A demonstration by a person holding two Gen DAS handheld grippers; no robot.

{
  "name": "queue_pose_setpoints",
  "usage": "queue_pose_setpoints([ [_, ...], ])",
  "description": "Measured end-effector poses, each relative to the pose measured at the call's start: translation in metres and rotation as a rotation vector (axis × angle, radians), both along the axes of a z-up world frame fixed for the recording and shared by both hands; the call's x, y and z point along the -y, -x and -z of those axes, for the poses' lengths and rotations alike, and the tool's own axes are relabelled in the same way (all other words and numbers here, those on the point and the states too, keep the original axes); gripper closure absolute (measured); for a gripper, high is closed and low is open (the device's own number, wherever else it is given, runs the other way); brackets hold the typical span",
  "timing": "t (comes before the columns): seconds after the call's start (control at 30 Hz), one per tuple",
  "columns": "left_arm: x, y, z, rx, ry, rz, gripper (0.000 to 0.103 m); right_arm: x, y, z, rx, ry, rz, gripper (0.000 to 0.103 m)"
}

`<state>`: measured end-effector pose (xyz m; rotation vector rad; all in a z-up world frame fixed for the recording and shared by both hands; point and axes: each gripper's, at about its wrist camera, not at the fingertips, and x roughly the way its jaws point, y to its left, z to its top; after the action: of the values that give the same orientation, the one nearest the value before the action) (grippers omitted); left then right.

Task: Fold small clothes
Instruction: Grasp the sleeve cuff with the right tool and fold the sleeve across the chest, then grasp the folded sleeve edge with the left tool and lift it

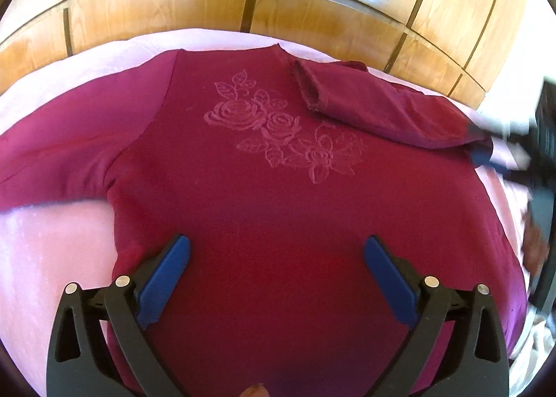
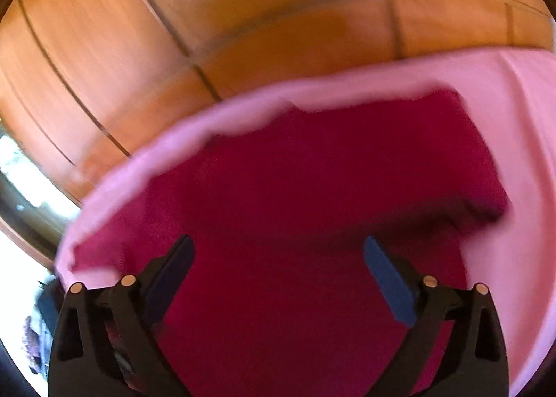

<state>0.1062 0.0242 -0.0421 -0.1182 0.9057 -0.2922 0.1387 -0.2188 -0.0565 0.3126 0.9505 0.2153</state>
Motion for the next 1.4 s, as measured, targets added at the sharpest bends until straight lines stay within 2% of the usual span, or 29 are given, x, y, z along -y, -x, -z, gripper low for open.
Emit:
queue_pose_setpoints([
  [0.1, 0.000, -0.007, -0.010, 0.034, 0.026, -0.015, 0.004, 0.013, 0.013, 0.023, 0.007, 0.067, 0.043, 0.002],
  [0.17, 0.002, -0.015, -0.017, 0.045, 0.058, -0.003, 0.004, 0.011, 0.025, 0.030, 0.102, 0.060, 0.034, 0.002],
  [0.3, 0.007, -0.048, -0.028, 0.032, 0.073, -0.022, 0.004, 0.009, 0.021, 0.030, 0.104, 0.074, 0.050, 0.002],
  [0.4, 0.010, -0.081, -0.030, -0.023, 0.148, -0.048, 0.004, -0.002, 0.016, 0.030, 0.098, 0.158, 0.049, 0.002],
  [0.43, 0.013, -0.090, -0.029, -0.036, 0.149, -0.054, 0.004, -0.004, 0.015, 0.030, 0.097, 0.175, 0.046, 0.002],
  [0.6, 0.034, -0.126, -0.028, -0.058, 0.142, -0.035, 0.008, 0.012, 0.021, 0.030, 0.113, 0.105, 0.047, 0.002],
  [0.63, 0.038, -0.132, -0.028, -0.055, 0.139, -0.027, 0.014, 0.016, 0.023, 0.030, 0.117, 0.094, 0.047, 0.002],
  [0.67, 0.042, -0.136, -0.026, -0.060, 0.142, -0.010, 0.030, 0.017, 0.023, 0.030, 0.119, 0.089, 0.047, 0.002],
  [0.7, 0.047, -0.142, -0.023, -0.078, 0.149, 0.011, 0.039, 0.020, 0.024, 0.031, 0.119, 0.087, 0.046, 0.002],
  [0.77, 0.054, -0.152, -0.014, -0.114, 0.153, 0.033, 0.073, 0.021, 0.025, 0.031, 0.122, 0.080, 0.046, 0.002],
  [0.8, 0.055, -0.153, -0.015, -0.105, 0.157, 0.036, 0.082, 0.021, 0.024, 0.032, 0.123, 0.074, 0.046, 0.002],
  [0.83, 0.053, -0.153, -0.017, -0.090, 0.164, 0.030, 0.095, 0.022, 0.024, 0.032, 0.126, 0.062, 0.046, 0.002],
  [0.97, 0.026, -0.137, -0.032, -0.028, 0.246, -0.031, 0.097, 0.031, 0.028, 0.031, 0.134, 0.012, 0.047, 0.002],
  [1.1, -0.003, -0.118, -0.041, 0.007, 0.257, -0.074, 0.097, 0.036, 0.030, 0.026, 0.127, -0.033, 0.040, 0.002],
  [1.2, -0.017, -0.108, -0.043, 0.034, 0.217, -0.092, 0.097, 0.040, 0.031, 0.008, 0.115, -0.135, -0.008, 0.002],
  [1.27, -0.021, -0.105, -0.042, 0.036, 0.200, -0.100, 0.097, 0.041, 0.029, -0.011, 0.165, -0.177, -0.005, 0.002],
  [1.4, -0.025, -0.097, -0.037, 0.039, 0.152, -0.112, 0.097, 0.038, -0.002, -0.031, 0.207, -0.139, 0.031, 0.002],
])
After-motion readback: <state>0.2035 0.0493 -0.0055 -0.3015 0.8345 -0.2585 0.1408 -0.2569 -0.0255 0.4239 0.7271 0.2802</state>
